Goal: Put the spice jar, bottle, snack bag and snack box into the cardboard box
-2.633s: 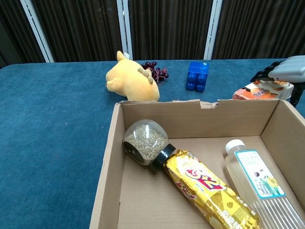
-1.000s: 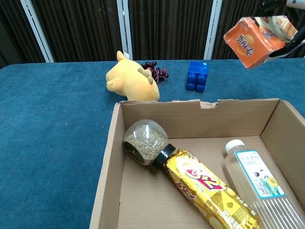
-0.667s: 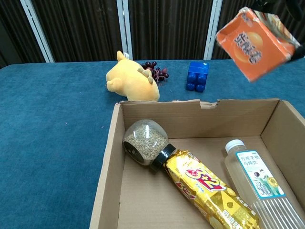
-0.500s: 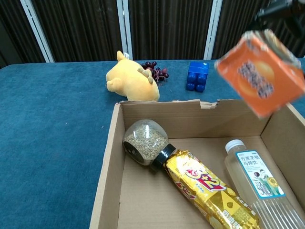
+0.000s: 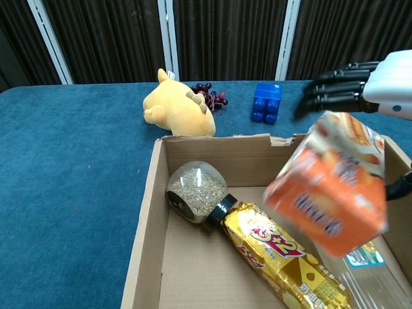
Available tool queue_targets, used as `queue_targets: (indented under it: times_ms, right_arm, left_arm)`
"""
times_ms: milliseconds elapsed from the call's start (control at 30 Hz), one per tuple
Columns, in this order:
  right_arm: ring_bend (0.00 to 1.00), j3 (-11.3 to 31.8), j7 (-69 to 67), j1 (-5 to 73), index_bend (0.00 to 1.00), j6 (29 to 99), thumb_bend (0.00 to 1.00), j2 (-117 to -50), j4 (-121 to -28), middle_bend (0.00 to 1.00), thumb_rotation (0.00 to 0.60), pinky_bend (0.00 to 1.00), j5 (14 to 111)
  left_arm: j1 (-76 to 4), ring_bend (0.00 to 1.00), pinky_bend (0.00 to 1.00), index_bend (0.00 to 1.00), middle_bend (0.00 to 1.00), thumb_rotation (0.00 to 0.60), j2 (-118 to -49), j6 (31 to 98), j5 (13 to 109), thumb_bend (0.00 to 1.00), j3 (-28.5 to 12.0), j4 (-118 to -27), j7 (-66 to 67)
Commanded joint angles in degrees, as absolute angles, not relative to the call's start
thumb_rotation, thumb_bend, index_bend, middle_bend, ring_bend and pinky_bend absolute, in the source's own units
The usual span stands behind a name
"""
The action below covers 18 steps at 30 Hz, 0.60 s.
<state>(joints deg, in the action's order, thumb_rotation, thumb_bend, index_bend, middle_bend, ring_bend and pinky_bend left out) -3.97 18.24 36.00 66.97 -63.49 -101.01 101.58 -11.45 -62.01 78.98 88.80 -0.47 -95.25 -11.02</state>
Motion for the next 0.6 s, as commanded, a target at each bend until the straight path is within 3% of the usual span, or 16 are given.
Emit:
queue_targets:
  times_ms: [33, 300, 600]
  right_arm:
    - [0.00, -1.34, 24.73, 35.03, 0.00, 64.12, 0.00, -62.88, -104.45, 0.00, 0.600, 0.00, 94.93]
    - [0.00, 2.39, 27.45, 30.07, 0.00, 71.01, 0.00, -59.37, -105.30, 0.00, 0.600, 0.00, 87.73]
    - [0.00, 3.32, 17.65, 21.01, 0.00, 80.53, 0.00, -57.87, -102.53, 0.00, 0.600, 0.00, 80.86]
  left_arm:
    - [-11.40, 0.00, 0.00, 0.03, 0.00, 0.600, -61.94, 79.03, 88.64, 0.06, -0.56, -95.10, -11.30]
    - [-10.96, 0.00, 0.00, 0.03, 0.00, 0.600, -61.72, 80.00, 88.81, 0.06, -0.64, -94.99, -11.05]
    - [-9.43, 0.00, 0.00, 0.03, 0.00, 0.600, -61.58, 82.43, 88.51, 0.06, -0.68, -95.20, -7.65]
